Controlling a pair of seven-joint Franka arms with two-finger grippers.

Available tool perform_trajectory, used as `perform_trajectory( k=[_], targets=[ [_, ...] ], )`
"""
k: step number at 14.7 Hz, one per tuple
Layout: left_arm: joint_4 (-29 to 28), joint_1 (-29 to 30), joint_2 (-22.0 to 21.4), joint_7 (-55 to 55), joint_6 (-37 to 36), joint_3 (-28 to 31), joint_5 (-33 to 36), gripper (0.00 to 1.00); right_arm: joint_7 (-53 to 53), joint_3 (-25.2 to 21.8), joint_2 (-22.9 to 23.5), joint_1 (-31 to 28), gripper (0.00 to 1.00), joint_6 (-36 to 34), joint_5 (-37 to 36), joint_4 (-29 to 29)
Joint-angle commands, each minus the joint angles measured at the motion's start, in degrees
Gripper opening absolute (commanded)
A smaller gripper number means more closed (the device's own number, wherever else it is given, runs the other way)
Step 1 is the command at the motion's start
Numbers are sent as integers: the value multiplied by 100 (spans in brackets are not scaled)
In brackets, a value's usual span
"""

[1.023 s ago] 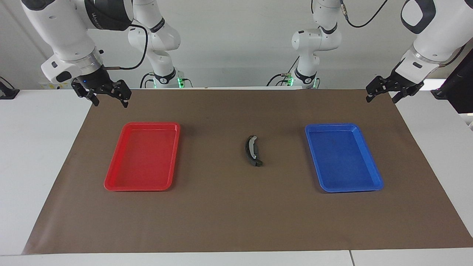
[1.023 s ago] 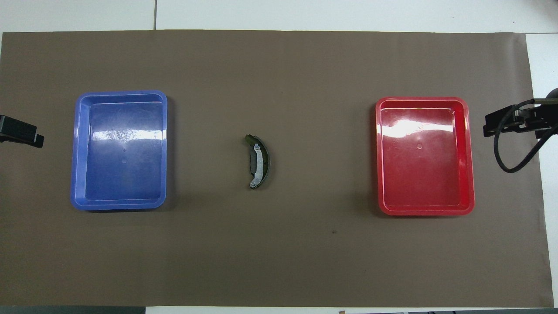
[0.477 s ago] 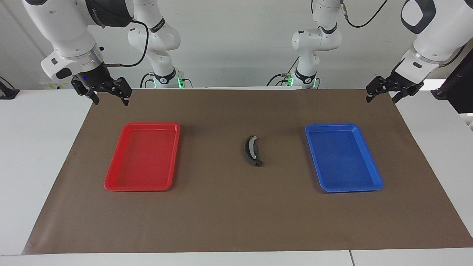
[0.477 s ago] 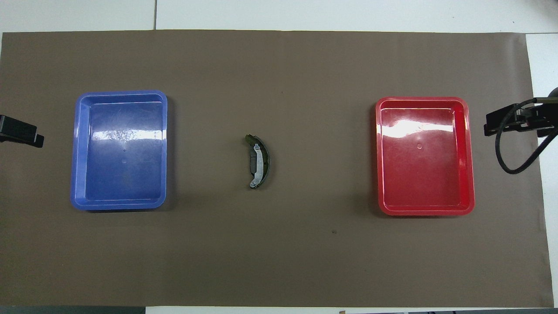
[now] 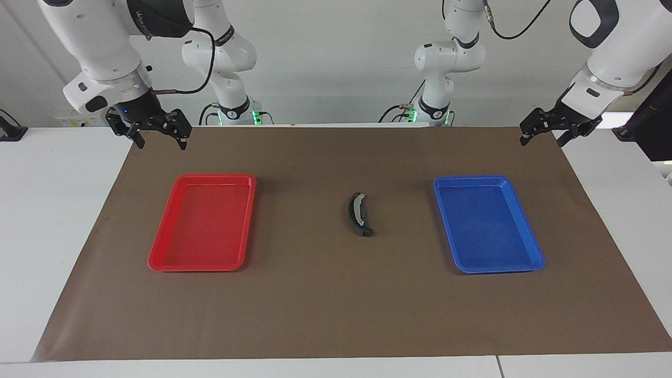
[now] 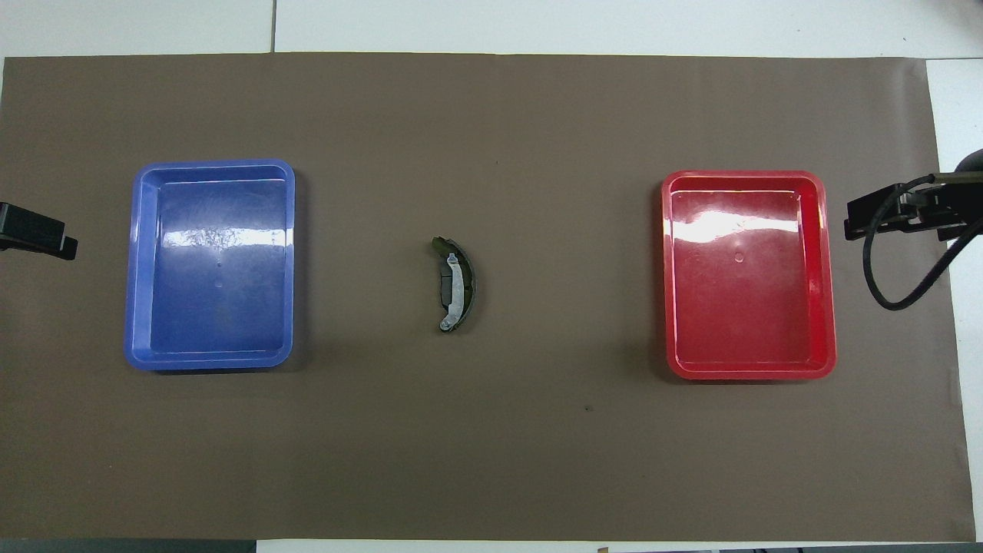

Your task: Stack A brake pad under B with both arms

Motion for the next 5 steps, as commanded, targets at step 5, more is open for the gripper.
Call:
perform_trajectory(
  k=[5],
  targets=[
    [-108,13,-121,49,-50,9,18,99,-32,16,-13,-26,100,-100,45,44]
  ],
)
